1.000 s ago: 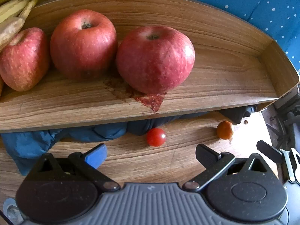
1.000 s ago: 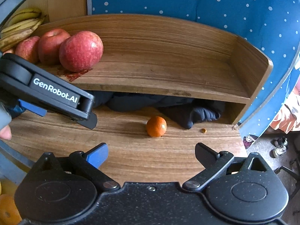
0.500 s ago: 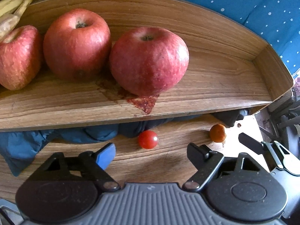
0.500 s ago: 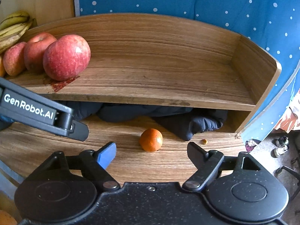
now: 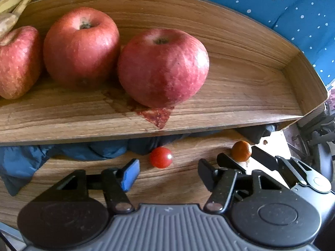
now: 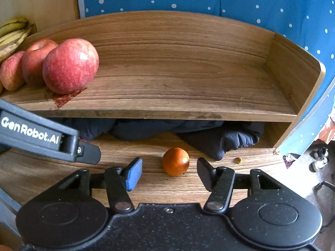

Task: Organize fruits
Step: 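Reach the left tool to the red cherry tomato while the right tool reaches the small orange fruit, then close the left tool on the cherry tomato while the right tool grasps the small orange fruit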

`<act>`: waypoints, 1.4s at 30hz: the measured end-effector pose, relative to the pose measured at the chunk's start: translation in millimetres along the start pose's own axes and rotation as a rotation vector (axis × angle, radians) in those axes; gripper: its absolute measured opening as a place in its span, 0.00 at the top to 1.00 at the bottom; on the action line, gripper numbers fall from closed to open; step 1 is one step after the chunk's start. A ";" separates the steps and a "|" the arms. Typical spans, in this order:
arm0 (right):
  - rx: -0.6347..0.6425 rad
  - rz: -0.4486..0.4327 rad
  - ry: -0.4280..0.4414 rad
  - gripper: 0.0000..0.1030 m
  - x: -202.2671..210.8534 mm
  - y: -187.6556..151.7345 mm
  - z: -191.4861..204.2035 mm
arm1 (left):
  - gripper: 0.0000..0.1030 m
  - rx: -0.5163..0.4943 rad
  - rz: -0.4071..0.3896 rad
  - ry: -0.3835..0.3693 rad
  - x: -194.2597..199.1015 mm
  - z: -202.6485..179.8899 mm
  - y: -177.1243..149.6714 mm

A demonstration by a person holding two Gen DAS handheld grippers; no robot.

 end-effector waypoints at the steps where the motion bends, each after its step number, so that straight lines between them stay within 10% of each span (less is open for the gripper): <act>1: -0.001 0.001 -0.001 0.45 -0.8 -0.4 -0.1 | 0.39 0.001 0.001 -0.002 -0.9 -0.7 -0.3; 24: -0.031 0.008 -0.012 0.71 3.2 -4.3 2.6 | 0.66 0.037 -0.002 -0.010 -5.4 6.6 3.2; 42: -0.028 0.013 0.021 0.72 13.3 -5.1 7.8 | 0.75 0.049 0.000 -0.019 0.9 11.9 0.7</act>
Point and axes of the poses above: each gripper's, at about its wrist camera, not at the fingertips, and x roughly against the way its jaws point, z to its left, y to its top, the point moved 10 cm from there along -x, roughly the way its jaws point, and after that the axes turned 6 degrees about -y, right-handed, at the moved point
